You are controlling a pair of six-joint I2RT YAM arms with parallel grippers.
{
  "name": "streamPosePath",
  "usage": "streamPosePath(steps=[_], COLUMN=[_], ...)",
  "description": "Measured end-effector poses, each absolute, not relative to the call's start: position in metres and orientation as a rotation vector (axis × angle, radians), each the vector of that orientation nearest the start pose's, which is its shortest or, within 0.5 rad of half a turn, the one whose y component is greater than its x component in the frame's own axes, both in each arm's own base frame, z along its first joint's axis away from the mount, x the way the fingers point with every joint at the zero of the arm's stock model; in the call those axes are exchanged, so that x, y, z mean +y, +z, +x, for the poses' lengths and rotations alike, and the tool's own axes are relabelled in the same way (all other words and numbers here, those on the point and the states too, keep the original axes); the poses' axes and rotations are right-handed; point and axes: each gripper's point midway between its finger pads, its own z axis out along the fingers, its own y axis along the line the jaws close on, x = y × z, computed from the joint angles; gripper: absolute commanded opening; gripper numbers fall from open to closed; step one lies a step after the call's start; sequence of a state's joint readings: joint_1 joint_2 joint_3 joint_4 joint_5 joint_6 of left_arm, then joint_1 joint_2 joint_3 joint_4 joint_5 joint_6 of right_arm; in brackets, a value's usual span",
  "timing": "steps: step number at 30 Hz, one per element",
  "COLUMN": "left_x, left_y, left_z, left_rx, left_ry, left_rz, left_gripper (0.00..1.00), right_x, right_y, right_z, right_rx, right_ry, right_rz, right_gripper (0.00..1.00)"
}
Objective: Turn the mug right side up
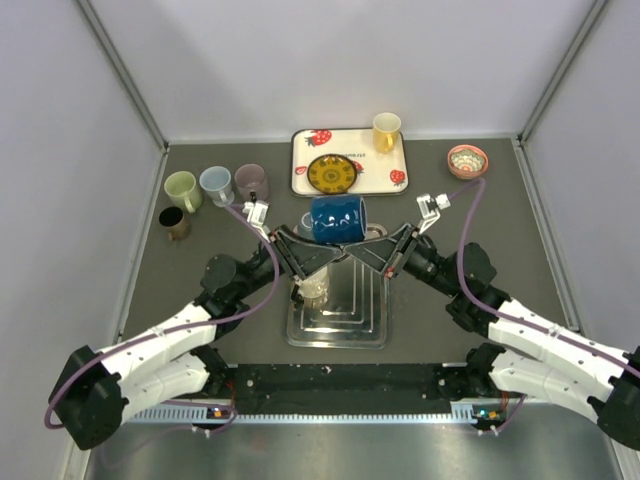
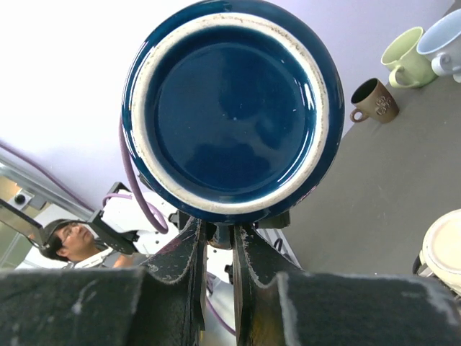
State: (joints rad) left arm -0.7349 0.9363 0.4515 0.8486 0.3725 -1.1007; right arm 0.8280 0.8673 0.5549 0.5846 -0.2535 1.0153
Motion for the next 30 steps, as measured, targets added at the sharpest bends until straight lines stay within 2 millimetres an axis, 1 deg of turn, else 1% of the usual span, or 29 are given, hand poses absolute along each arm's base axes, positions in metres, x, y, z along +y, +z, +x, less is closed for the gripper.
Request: streamPosePath(steps=[2,3,6,9,11,13,14,15,22,27,30], left_x=[-0.291,-0.29,-0.29,-0.291,-0.291,-0.291,-0.292,-0.292,-0.296,-0.297,-0.296], left_y=[0.33,0.333,0.339,0.34,0.34,0.34,0.34,0.34,0.344,0.343,0.34], left_z=[0.175,0.175,0.175,0.176,0.177,0.179,0.179,0.179,0.18,0.18,0.181], left_rx=[1.445,1.438,1.425,1.425,1.429,1.433,1.434,1.435,1.422,1.439,1.457], left_ry=[-1.787,-1.79,-1.802,-1.813,-1.822,-1.831,-1.837,-1.842,-1.889,-1.872,-1.844], left_rz=[0.119,0.118,0.11,0.09,0.072,0.057,0.049,0.044,0.038,0.054,0.056], left_gripper=[0.39,0.35,0.33,0.33,0.3,0.22,0.07,0.0,0.0,0.0,0.0], right_x=[0.298,0.297,0.297,0.297,0.297,0.297,0.297,0.297,0.293,0.29,0.291], right_y=[0.342,0.343,0.345,0.345,0.344,0.343,0.343,0.342,0.343,0.342,0.338], right_z=[0.167,0.168,0.169,0.17,0.17,0.171,0.171,0.172,0.174,0.173,0.173], right_rx=[1.506,1.5,1.485,1.478,1.476,1.473,1.473,1.471,1.461,1.472,1.499], right_ry=[1.7,1.699,1.695,1.682,1.671,1.658,1.654,1.647,1.615,1.595,1.58], right_rz=[-0.113,-0.114,-0.12,-0.132,-0.141,-0.151,-0.152,-0.157,-0.164,-0.173,-0.179], right_gripper=[0.0,0.0,0.0,0.0,0.0,0.0,0.0,0.0,0.0,0.01,0.09])
